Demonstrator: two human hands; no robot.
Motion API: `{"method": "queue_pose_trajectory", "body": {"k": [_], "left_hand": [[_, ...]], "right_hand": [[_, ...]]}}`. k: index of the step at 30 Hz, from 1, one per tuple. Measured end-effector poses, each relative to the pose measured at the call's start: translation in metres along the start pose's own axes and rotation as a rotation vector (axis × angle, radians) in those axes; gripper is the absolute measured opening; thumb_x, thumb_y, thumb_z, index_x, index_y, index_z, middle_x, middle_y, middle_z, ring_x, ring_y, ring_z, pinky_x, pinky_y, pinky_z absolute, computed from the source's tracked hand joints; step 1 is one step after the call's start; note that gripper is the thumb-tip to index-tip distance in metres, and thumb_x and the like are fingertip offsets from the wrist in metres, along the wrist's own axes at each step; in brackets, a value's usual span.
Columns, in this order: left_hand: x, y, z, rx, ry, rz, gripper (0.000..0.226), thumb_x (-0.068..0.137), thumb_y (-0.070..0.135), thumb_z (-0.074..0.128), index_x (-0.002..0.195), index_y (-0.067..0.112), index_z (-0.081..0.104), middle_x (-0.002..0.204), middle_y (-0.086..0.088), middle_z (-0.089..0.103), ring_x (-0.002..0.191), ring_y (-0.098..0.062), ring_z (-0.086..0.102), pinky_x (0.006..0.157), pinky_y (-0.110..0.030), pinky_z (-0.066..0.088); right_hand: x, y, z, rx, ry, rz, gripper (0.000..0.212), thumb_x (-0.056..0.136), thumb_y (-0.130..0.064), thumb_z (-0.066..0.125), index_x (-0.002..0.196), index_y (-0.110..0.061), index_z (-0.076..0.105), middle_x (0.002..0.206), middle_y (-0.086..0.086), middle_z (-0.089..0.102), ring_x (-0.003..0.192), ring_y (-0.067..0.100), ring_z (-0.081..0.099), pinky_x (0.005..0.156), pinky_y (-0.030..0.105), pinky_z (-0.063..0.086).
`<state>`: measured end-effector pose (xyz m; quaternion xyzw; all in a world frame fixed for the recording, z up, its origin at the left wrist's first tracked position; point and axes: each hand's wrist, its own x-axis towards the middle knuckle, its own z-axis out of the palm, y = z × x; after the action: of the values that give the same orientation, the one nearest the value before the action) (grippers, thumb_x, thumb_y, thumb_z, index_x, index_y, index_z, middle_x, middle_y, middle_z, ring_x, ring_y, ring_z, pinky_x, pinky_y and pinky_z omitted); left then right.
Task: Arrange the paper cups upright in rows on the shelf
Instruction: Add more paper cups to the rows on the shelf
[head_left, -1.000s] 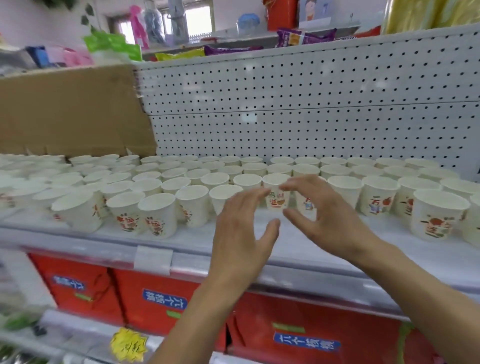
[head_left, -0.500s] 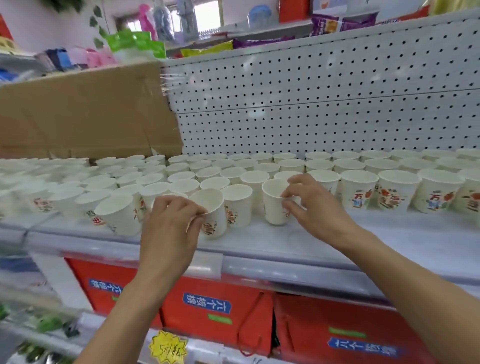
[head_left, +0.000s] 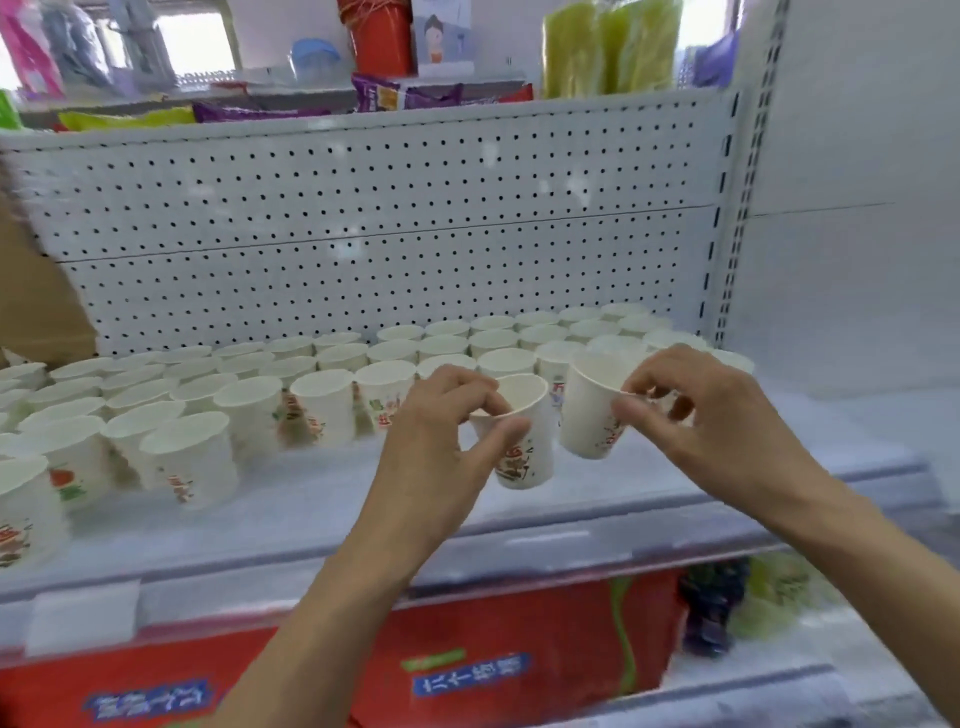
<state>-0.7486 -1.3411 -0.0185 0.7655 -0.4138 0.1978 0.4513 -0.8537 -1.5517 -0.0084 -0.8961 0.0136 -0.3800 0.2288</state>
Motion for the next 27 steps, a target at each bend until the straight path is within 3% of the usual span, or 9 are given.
{"method": "queue_pose_trajectory", "body": {"k": [4,9,16,22,27], "left_hand": [[0.022,0.034,0.057,0.009,-0.095,0.061,0.011,0.089,0.03,0.066,0.084,0.02,0.066,0.103,0.009,0.06,0.102,-0.014,0.053,0.09,-0.037,0.046],[0.033,0.05,0.096,0.138,-0.195,0.095,0.012,0.09,0.031,0.064,0.089,0.02,0.067,0.102,0.006,0.06,0.099,-0.01,0.046,0.084,-0.019,0.034],[0.034,0.054,0.114,0.111,-0.28,0.023,0.008,0.088,0.027,0.068,0.094,0.022,0.068,0.106,0.011,0.059,0.105,-0.011,0.051,0.095,-0.034,0.044],[0.026,0.056,0.12,0.028,-0.144,-0.138,0.053,0.072,0.029,0.083,0.116,0.024,0.055,0.118,0.01,0.049,0.106,-0.005,0.05,0.085,-0.022,0.05],[0.018,0.056,0.134,-0.047,-0.169,-0.317,0.071,0.065,0.036,0.086,0.118,0.037,0.039,0.116,0.015,0.053,0.101,-0.007,0.056,0.086,-0.033,0.052]], "right_hand": [[-0.01,0.047,-0.051,-0.139,0.013,0.012,0.003,0.086,-0.016,0.069,0.083,-0.017,0.068,0.077,-0.01,0.059,0.073,0.01,0.056,0.065,0.03,0.048],[-0.012,0.085,-0.074,-0.207,-0.068,0.018,0.005,0.087,-0.019,0.067,0.088,-0.016,0.071,0.08,-0.005,0.06,0.075,0.015,0.055,0.07,0.037,0.049],[-0.011,0.103,-0.075,-0.216,-0.208,0.024,0.007,0.089,-0.028,0.065,0.092,-0.028,0.071,0.087,-0.013,0.061,0.08,0.007,0.054,0.074,0.035,0.049],[-0.009,0.111,-0.078,-0.273,-0.213,0.008,0.01,0.09,-0.035,0.062,0.095,-0.032,0.07,0.085,-0.019,0.055,0.077,-0.004,0.042,0.069,0.029,0.044],[-0.01,0.113,-0.081,-0.223,-0.161,0.001,0.024,0.083,-0.042,0.067,0.105,-0.033,0.067,0.101,-0.014,0.056,0.084,0.002,0.042,0.068,0.029,0.043]]}}
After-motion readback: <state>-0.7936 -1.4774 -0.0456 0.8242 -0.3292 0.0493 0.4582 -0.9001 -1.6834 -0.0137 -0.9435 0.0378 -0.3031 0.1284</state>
